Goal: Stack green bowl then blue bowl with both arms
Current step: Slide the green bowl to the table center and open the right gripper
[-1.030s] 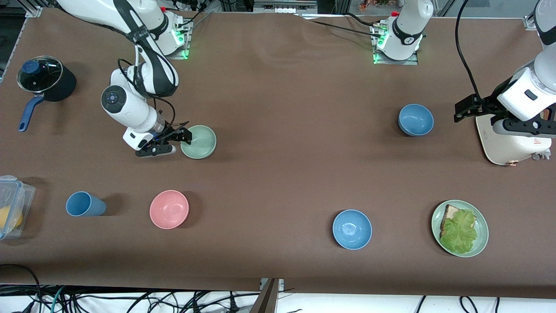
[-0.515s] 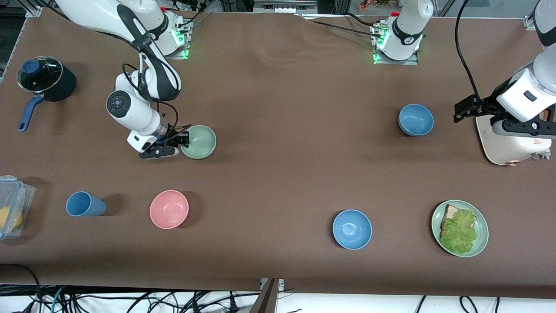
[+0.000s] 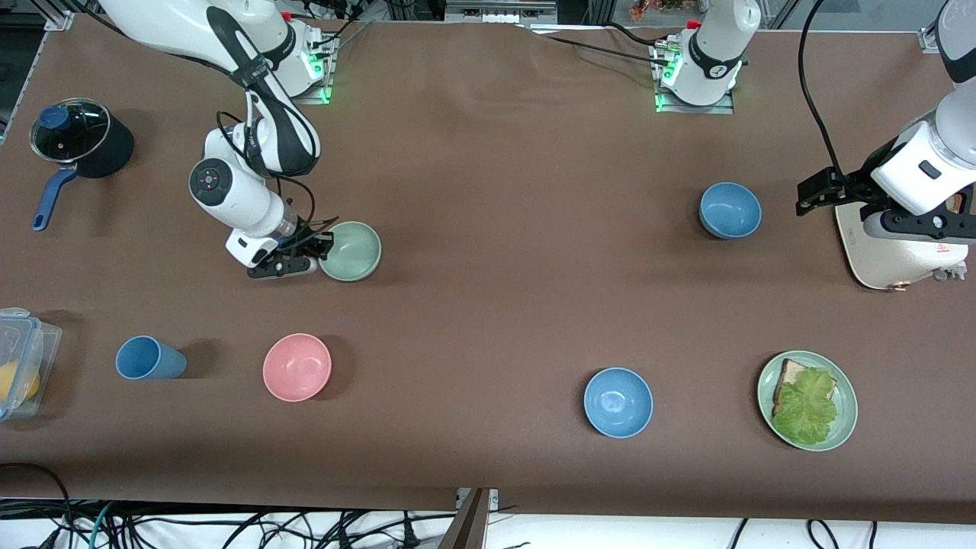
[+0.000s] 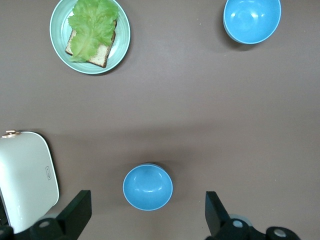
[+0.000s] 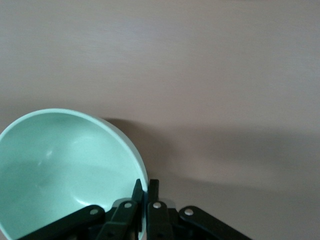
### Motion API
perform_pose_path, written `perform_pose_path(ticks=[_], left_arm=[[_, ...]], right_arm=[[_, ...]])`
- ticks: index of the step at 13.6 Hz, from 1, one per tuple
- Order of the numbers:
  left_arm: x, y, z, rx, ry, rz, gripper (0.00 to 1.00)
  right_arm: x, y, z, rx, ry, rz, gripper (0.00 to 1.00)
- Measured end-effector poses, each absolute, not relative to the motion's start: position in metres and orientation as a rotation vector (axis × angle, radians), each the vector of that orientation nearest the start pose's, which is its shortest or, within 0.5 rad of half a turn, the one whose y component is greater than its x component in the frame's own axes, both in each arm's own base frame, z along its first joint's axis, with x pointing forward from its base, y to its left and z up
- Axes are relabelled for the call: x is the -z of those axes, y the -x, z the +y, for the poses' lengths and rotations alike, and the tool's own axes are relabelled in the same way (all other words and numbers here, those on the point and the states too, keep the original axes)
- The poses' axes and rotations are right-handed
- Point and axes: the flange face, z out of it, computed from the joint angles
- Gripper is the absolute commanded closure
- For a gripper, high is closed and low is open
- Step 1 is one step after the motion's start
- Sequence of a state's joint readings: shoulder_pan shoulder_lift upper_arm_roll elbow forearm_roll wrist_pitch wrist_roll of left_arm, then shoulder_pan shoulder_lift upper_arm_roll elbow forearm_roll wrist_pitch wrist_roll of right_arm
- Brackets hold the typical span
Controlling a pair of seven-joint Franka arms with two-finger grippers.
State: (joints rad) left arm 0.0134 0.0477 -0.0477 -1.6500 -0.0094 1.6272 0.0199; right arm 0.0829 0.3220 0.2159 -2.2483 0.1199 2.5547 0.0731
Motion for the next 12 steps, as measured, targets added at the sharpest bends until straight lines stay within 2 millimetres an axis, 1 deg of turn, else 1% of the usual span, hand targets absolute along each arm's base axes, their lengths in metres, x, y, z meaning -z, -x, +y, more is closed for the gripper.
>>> perform_pose_path(ticks=[1, 2, 4, 5, 6, 7, 9, 10, 11, 12], left_arm=[[-0.565, -0.569, -0.020, -0.111, 3.150, 0.084, 0.00], [-0.565, -0.569, -0.020, -0.112, 3.150, 0.084, 0.00], [-0.564, -0.569, -0.020, -0.113, 3.150, 0.084, 0.00], [-0.564, -0.569, -0.020, -0.114, 3.150, 0.083, 0.00], [-0.564, -0.569, -0.020, -0.114, 3.150, 0.083, 0.00], [-0.564, -0.569, -0.020, -0.114, 3.150, 0.083, 0.00], [-0.563, -0.569, -0.020, -0.116, 3.150, 0.083, 0.00], [-0.563, -0.569, -0.020, -0.116, 3.150, 0.083, 0.00], [-0.563, -0.569, -0.020, -0.116, 3.150, 0.083, 0.00], [-0.563, -0.569, -0.020, -0.116, 3.150, 0.083, 0.00]], right_arm=[[-0.239, -0.525, 0.181, -0.080, 2.996, -0.153, 1.00], [-0.261, -0.535, 0.206, -0.094, 2.985, -0.132, 1.00], [-0.305, -0.552, 0.262, -0.104, 2.966, -0.068, 1.00], [-0.317, -0.558, 0.293, -0.105, 2.957, -0.033, 1.00], [-0.320, -0.559, 0.329, -0.102, 2.961, -0.010, 1.00], [-0.313, -0.557, 0.365, -0.095, 2.979, 0.013, 1.00], [-0.282, -0.547, 0.429, -0.094, 3.003, 0.049, 1.00], [-0.265, -0.543, 0.455, -0.099, 3.003, 0.058, 1.00], [-0.250, -0.541, 0.474, -0.104, 3.002, 0.068, 1.00], [-0.237, -0.542, 0.484, -0.104, 3.004, 0.073, 1.00]])
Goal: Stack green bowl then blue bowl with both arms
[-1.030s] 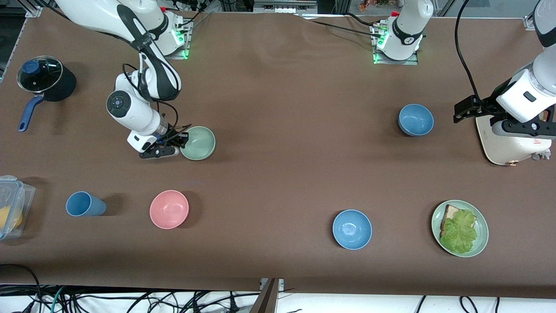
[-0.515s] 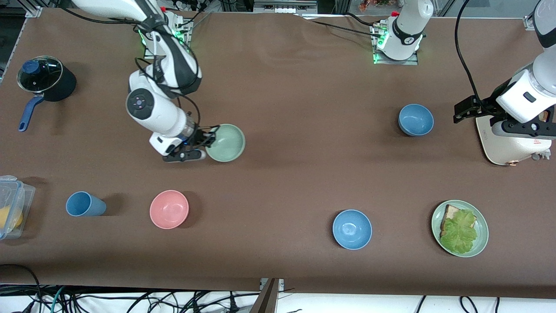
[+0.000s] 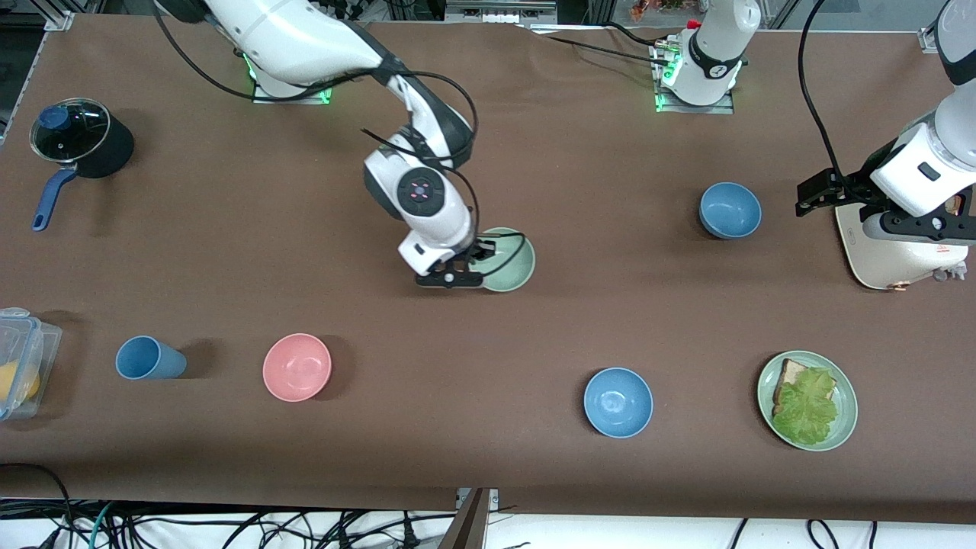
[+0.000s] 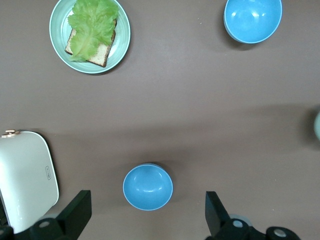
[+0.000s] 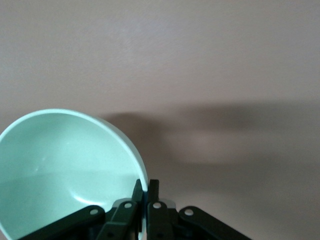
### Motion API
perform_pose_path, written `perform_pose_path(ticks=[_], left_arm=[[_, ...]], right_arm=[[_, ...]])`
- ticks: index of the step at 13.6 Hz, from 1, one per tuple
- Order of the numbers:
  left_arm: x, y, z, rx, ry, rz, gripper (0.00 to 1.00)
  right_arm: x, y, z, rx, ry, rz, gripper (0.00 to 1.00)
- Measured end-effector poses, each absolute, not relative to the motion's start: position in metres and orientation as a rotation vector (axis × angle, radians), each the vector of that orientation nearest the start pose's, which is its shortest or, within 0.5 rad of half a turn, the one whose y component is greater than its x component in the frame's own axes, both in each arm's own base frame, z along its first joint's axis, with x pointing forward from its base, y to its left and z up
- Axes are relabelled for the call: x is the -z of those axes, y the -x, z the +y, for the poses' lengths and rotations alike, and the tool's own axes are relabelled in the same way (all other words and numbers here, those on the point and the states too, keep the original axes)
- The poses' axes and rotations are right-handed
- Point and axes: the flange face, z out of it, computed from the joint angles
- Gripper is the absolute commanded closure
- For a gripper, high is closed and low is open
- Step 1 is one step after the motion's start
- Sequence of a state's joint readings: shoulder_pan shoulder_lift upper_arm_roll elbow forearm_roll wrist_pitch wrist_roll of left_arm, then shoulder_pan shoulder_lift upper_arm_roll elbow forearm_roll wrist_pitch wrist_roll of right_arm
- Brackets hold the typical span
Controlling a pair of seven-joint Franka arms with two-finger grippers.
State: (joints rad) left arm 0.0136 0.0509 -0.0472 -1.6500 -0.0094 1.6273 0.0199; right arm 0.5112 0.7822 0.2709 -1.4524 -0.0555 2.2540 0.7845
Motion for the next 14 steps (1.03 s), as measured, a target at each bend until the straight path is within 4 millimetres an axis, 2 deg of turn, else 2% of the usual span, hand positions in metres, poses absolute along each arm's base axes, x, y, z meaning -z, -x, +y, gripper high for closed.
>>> perform_pose_path(ticks=[2, 4, 5, 6, 7, 9, 11, 12, 14], left_arm=[[-0.563, -0.569, -0.020, -0.116, 3.150, 0.083, 0.00], [-0.563, -0.569, -0.020, -0.116, 3.150, 0.083, 0.00], [-0.563, -0.569, -0.020, -0.116, 3.150, 0.083, 0.00], [-0.563, -0.569, -0.020, -0.116, 3.150, 0.083, 0.00], [-0.563, -0.569, -0.020, -0.116, 3.150, 0.083, 0.00], [-0.563, -0.569, -0.020, -0.116, 3.150, 0.083, 0.00], [-0.563, -0.569, -0.020, -0.116, 3.150, 0.083, 0.00], [-0.563, -0.569, -0.020, -0.116, 3.150, 0.083, 0.00], [-0.563, -0.569, -0.020, -0.116, 3.150, 0.083, 0.00]], right_arm=[[-0.222, -0.546, 0.490, -0.084, 3.013, 0.072, 1.00], [-0.217, -0.547, 0.491, -0.076, 3.023, 0.081, 1.00], [-0.216, -0.547, 0.491, -0.069, 3.019, 0.096, 0.86], [-0.214, -0.547, 0.493, -0.059, 3.012, 0.106, 0.55], [-0.213, -0.547, 0.494, -0.054, 3.008, 0.109, 0.01], [-0.213, -0.548, 0.494, -0.041, 3.006, 0.114, 0.00], [-0.222, -0.560, 0.489, -0.005, 3.002, 0.131, 0.00], [-0.231, -0.568, 0.484, 0.015, 3.005, 0.144, 0.00], [-0.260, -0.590, 0.461, 0.053, 3.022, 0.193, 0.00]])
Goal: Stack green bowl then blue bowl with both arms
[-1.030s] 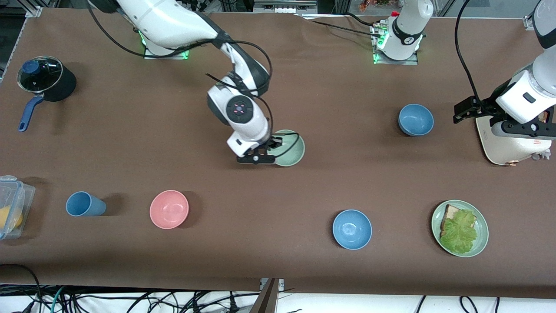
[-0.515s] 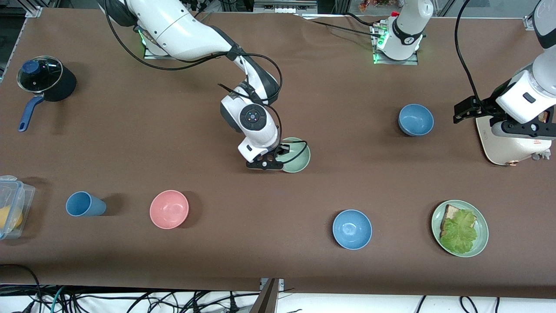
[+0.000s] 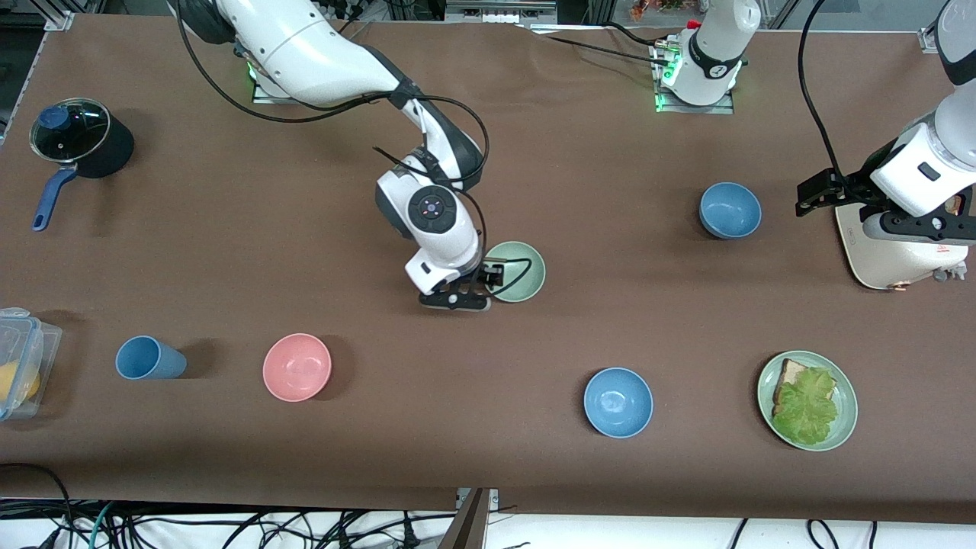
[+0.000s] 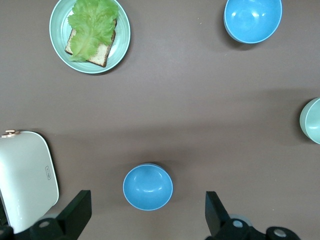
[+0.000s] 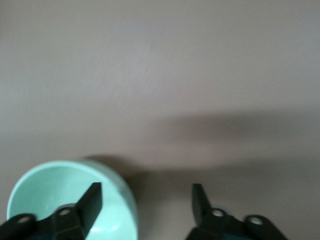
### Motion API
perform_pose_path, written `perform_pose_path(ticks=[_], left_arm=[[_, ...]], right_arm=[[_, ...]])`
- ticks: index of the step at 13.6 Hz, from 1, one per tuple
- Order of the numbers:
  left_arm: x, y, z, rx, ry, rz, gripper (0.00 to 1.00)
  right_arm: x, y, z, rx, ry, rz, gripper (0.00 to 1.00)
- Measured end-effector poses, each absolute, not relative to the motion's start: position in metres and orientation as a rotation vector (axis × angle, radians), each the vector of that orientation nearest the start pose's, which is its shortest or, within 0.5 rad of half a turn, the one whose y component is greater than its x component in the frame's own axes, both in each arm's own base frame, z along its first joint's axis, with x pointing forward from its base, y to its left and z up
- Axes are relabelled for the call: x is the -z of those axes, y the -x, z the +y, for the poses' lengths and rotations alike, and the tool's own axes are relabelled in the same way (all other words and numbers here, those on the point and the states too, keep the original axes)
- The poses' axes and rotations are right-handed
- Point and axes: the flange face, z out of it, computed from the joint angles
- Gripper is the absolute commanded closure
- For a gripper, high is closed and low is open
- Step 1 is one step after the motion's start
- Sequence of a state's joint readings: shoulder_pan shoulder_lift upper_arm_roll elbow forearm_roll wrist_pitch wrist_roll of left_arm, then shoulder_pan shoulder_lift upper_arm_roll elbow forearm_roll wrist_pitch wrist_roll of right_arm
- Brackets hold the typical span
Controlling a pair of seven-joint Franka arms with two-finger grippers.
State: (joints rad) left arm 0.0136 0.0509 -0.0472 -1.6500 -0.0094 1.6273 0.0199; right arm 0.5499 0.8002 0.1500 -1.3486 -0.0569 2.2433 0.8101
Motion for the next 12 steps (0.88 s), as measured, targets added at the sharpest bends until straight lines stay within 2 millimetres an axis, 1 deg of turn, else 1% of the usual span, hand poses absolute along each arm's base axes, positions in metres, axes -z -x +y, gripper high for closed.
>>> perform_pose_path(ticks=[1, 2, 4, 6, 7, 8, 10, 12], left_arm=[[-0.563, -0.569, -0.019, -0.116, 3.150, 0.083, 0.00], [-0.563, -0.569, -0.020, -0.116, 3.150, 0.083, 0.00], [-0.563, -0.570, -0.019, -0.116, 3.150, 0.083, 0.00], [-0.563, -0.570, -0.019, -0.117, 3.150, 0.083, 0.00], [-0.563, -0.570, -0.019, -0.117, 3.150, 0.082, 0.00], [-0.563, -0.570, -0.019, -0.118, 3.150, 0.082, 0.00], [-0.562, -0.570, -0.019, -0.118, 3.150, 0.081, 0.00], [-0.562, -0.570, -0.019, -0.119, 3.150, 0.081, 0.00]], right_arm=[[-0.279, -0.603, 0.444, 0.064, 3.027, 0.230, 0.00], [-0.299, -0.615, 0.420, 0.047, 3.049, 0.263, 0.00], [-0.341, -0.637, 0.359, -0.009, 3.100, 0.239, 0.00], [-0.385, -0.652, 0.303, 0.000, 3.112, 0.208, 0.00], [-0.408, -0.652, 0.277, 0.004, 3.119, 0.187, 0.00], [-0.431, -0.647, 0.252, -0.012, 3.122, 0.163, 0.00], [-0.477, -0.628, 0.196, -0.100, 3.108, 0.120, 0.00], [-0.516, -0.613, 0.136, -0.149, 3.093, 0.063, 0.00]])
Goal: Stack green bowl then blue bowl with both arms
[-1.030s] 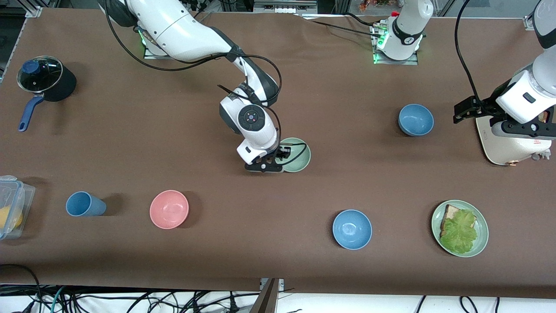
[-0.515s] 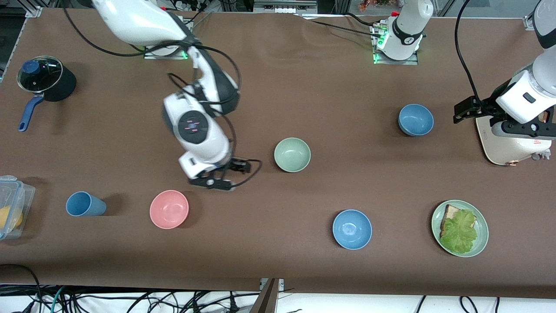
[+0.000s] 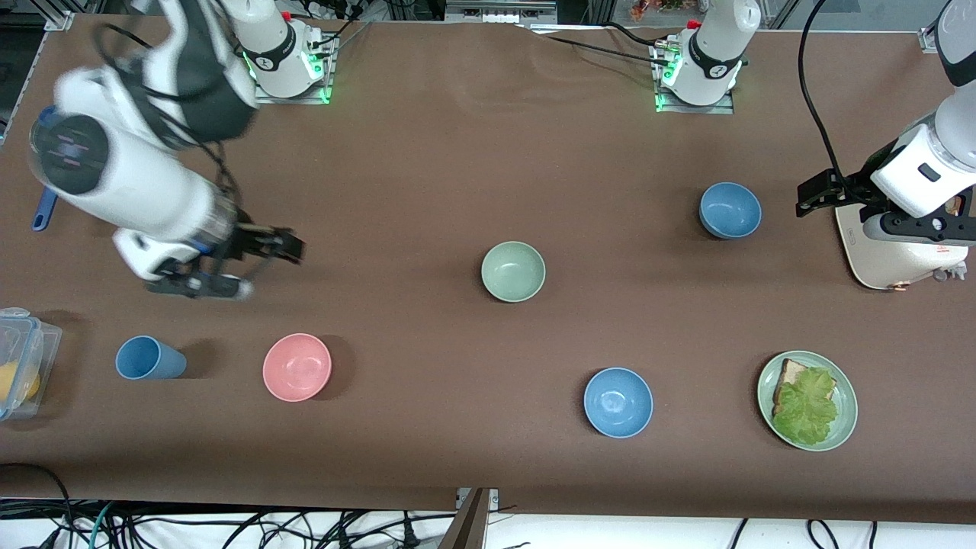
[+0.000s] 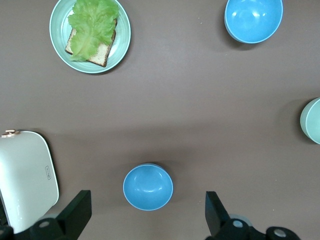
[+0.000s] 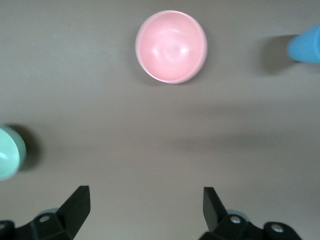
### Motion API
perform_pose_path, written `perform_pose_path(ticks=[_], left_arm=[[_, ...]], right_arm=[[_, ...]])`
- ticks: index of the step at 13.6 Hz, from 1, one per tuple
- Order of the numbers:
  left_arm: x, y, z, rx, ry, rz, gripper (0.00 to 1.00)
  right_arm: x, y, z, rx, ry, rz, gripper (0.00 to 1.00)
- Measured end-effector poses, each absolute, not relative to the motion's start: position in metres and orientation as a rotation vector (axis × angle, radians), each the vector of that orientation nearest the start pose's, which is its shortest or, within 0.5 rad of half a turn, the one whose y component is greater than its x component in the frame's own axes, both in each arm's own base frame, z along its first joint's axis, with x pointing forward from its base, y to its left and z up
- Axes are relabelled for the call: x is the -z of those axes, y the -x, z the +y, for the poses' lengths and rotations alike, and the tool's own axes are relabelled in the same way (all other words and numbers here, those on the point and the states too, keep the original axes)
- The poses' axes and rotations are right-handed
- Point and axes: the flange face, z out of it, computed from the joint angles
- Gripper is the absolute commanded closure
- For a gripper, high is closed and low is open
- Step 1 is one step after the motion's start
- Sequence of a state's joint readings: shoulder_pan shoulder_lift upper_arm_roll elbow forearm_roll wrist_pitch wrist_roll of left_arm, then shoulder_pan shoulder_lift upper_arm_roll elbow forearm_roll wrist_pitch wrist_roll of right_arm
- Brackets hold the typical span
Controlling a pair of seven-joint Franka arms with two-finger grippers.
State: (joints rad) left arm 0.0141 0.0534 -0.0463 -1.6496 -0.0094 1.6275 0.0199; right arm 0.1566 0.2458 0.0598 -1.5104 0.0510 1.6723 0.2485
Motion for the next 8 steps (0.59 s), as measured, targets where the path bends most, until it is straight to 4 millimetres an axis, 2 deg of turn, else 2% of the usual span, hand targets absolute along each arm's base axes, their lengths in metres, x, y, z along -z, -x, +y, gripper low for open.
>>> perform_pose_path(ticks=[2, 3, 8], left_arm=[[-0.562, -0.570, -0.019, -0.119, 3.150, 0.081, 0.00], [-0.562, -0.570, -0.019, -0.120, 3.150, 0.080, 0.00], [-0.562, -0.570, -0.018, -0.120, 3.150, 0.079, 0.00]], right_arm=[[-0.541, -0.600, 0.094, -0.174, 3.088, 0.051, 0.00], [-0.550, -0.596, 0.085, -0.173, 3.088, 0.048, 0.00], [-0.571, -0.585, 0.066, -0.151, 3.090, 0.007, 0.00]])
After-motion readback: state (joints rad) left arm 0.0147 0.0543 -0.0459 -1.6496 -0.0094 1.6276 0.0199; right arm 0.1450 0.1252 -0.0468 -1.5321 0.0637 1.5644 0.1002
